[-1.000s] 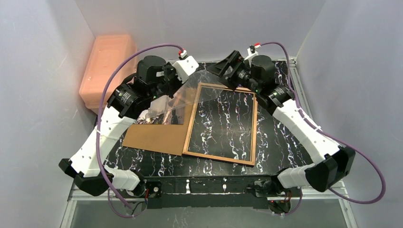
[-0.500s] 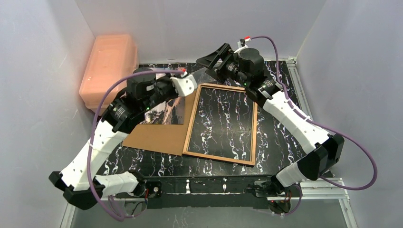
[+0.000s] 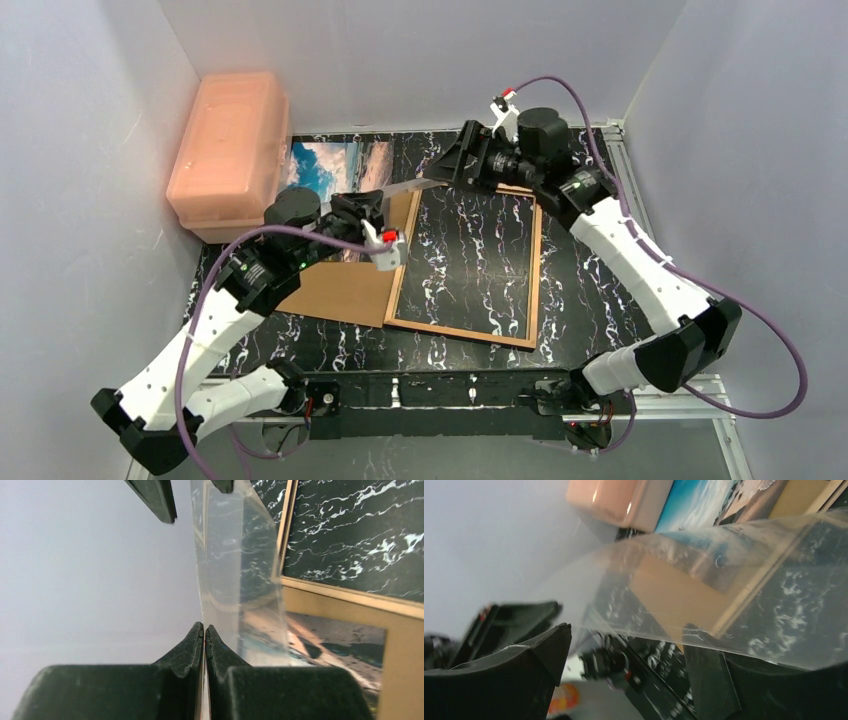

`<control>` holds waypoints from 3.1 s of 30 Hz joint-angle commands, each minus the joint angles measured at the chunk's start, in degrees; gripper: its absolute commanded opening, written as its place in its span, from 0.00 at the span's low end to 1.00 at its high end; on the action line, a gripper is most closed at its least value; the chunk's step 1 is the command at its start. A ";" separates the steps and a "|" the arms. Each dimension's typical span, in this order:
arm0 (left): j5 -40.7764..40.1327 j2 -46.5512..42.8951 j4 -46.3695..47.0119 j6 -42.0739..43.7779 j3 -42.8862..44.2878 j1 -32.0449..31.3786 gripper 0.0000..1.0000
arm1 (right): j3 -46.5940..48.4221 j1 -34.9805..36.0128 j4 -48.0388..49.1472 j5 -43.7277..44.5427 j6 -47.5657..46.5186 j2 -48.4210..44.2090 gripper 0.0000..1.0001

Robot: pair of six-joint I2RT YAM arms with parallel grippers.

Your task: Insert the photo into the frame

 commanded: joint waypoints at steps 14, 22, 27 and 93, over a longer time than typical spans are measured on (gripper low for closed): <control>21.54 -21.21 -5.16 45.82 -13.44 1.08 0.00 | 9.72 -1.61 -26.34 -30.57 -38.67 -15.08 0.99; 38.49 -26.73 -12.57 56.12 -12.44 1.22 0.00 | 13.77 -5.81 -13.26 -29.66 -42.42 0.94 0.99; 42.09 -28.79 -24.09 62.53 -8.38 1.25 0.00 | 3.45 -11.38 26.07 -48.13 -16.41 12.76 0.99; 41.87 -28.14 -40.93 77.37 3.59 1.21 0.00 | -17.17 -3.21 119.86 -53.05 51.02 29.90 0.96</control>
